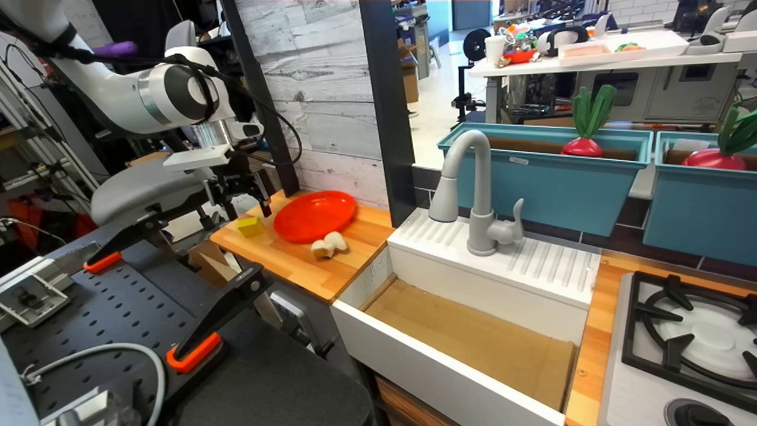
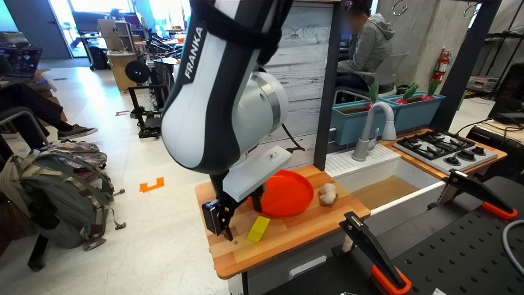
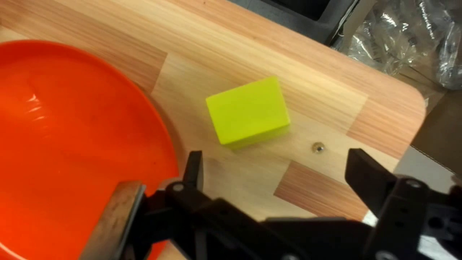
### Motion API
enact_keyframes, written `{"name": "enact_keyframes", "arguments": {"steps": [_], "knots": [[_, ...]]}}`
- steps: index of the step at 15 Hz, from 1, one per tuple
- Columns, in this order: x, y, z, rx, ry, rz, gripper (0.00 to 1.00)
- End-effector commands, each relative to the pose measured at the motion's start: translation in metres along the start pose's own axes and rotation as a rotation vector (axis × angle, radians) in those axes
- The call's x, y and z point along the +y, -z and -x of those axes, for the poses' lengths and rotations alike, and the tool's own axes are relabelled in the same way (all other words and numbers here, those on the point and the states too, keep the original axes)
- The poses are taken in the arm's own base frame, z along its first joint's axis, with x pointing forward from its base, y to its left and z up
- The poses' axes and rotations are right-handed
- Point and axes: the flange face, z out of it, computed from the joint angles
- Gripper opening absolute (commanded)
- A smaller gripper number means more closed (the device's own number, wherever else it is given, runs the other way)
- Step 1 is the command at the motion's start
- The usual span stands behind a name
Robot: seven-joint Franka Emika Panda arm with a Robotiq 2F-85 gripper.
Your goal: Put the yellow block on the table
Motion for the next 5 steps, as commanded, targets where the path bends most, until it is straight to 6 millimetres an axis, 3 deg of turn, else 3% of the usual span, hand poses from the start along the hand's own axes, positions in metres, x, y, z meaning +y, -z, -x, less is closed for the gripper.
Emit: {"name": "enact_keyframes", "arguments": {"steps": [1,2,5], "knots": [[-0.015,0.054,0.020,0.042,0.067,0.042,1.00],[-0.010,0.025,0.002,0.024,0.036,0.016,1.00],[-0.016,0.051,0.011,0.041,0.055,0.025,1.00]]}}
